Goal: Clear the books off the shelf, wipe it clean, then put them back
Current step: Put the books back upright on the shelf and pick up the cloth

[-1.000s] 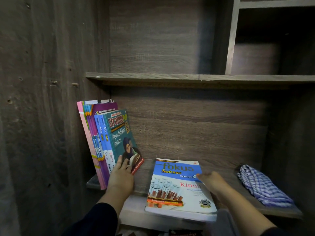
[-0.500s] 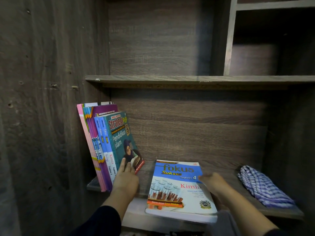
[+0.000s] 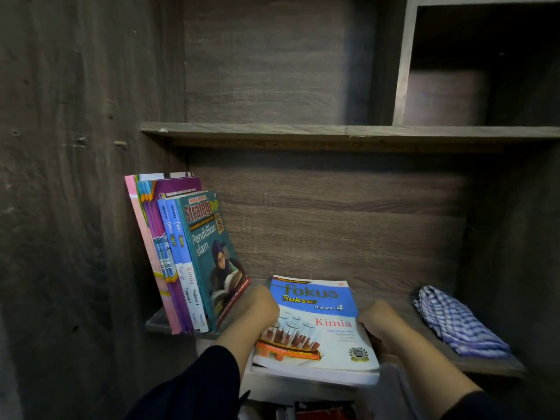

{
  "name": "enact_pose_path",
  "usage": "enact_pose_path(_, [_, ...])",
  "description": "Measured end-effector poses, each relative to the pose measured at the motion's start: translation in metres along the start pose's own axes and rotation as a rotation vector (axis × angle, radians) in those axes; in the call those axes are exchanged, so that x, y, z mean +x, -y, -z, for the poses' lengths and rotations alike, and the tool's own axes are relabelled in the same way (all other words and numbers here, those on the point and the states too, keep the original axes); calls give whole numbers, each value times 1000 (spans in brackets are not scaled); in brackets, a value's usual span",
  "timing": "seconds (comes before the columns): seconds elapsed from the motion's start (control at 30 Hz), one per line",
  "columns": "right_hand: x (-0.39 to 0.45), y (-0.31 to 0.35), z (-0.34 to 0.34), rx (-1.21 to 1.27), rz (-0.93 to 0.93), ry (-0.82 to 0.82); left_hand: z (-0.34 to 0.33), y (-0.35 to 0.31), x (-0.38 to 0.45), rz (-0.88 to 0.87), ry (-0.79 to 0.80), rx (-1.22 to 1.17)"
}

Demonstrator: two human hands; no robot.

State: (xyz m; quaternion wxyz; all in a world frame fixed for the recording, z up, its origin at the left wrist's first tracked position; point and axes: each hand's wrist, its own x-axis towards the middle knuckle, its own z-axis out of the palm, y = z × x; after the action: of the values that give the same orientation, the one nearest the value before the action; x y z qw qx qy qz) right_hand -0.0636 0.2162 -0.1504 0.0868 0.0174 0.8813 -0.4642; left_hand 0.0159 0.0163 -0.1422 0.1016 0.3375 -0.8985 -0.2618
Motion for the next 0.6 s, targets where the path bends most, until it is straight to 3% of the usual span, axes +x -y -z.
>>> enact_pose_path(0.1, [1, 0, -1, 5, 5, -12, 1, -2, 7, 65, 73, -265])
enact_pose_path(0.2, [2, -1, 1, -11, 9, -7, 3, 2, 8, 115, 320, -584])
enact_pose_path(0.27, [0, -1, 3, -16, 7, -14, 9, 5, 0, 140, 466, -512])
enact_pose_path(0.33, [1, -3, 5, 11, 7, -25, 16, 6, -6, 108, 510, -434])
enact_pose_path(0.4, [3, -5, 5, 77, 25, 2, 21, 3, -5, 37, 444, -434])
enact_pose_path(0.6, [-7, 1, 3, 154, 34, 106, 64, 10, 0, -201, -1, -570])
